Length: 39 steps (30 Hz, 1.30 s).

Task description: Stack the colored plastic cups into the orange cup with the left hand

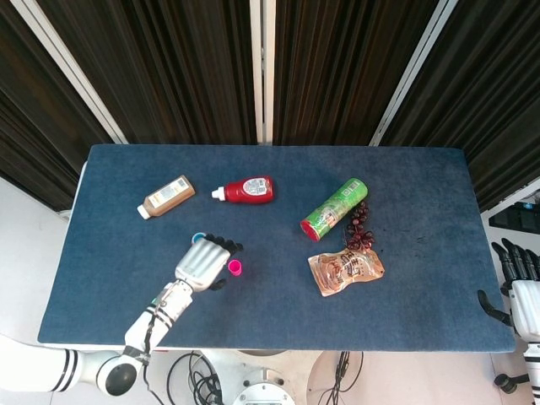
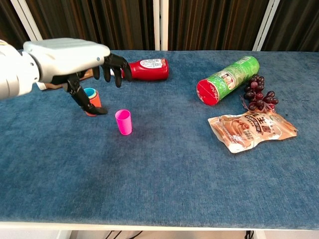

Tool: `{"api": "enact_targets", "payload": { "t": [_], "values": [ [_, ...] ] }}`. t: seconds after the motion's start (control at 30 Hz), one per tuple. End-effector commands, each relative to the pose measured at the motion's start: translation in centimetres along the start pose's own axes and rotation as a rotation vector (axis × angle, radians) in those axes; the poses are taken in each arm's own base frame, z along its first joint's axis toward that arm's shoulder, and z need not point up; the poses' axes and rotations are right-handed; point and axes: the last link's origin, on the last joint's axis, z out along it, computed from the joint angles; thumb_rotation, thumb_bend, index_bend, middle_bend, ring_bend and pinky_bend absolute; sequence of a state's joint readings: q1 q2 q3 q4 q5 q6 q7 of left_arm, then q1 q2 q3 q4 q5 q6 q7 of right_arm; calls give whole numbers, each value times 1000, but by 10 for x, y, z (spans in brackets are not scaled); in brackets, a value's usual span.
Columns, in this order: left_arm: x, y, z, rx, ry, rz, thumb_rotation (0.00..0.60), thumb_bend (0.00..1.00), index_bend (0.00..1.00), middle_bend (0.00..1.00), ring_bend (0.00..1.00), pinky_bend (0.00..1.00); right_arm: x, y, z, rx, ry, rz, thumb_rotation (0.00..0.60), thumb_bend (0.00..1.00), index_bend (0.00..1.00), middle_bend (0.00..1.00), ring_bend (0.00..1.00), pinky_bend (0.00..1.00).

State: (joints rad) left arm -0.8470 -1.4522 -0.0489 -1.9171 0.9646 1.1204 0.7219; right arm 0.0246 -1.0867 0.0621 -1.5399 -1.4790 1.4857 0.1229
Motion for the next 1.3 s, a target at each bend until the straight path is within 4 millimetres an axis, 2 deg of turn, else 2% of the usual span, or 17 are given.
{"api": "enact_targets", "payload": {
  "t": [0.03,0.2,0.43,0.73,0.93,1.3],
  "values": [
    [-16,14,2,-31,-2,66,600,199,266,319,305,345,0,0,-1,0,-1,0,600,283,0,0,0,0],
    [-30,11,17,9,15,178,600,199,245,316,306,345,2,4,-3,-7,7,4,600,283,0,0,0,0],
    [-38,7,25,44,-5,164,600,198,249,315,312,361,3,11,-1,-23,2,10,600,283,0,0,0,0],
    [-51,2,39,58,-46,105,600,218,324,339,380,406,0,12,2,-26,-10,14,600,283,0,0,0,0],
    [-54,3,44,44,-35,81,600,250,421,416,457,468,0,14,4,-35,-15,12,600,282,0,0,0,0],
    [-55,4,51,43,-27,57,600,266,484,484,507,505,-2,16,5,-41,-25,9,600,283,0,0,0,0]
  ]
}}
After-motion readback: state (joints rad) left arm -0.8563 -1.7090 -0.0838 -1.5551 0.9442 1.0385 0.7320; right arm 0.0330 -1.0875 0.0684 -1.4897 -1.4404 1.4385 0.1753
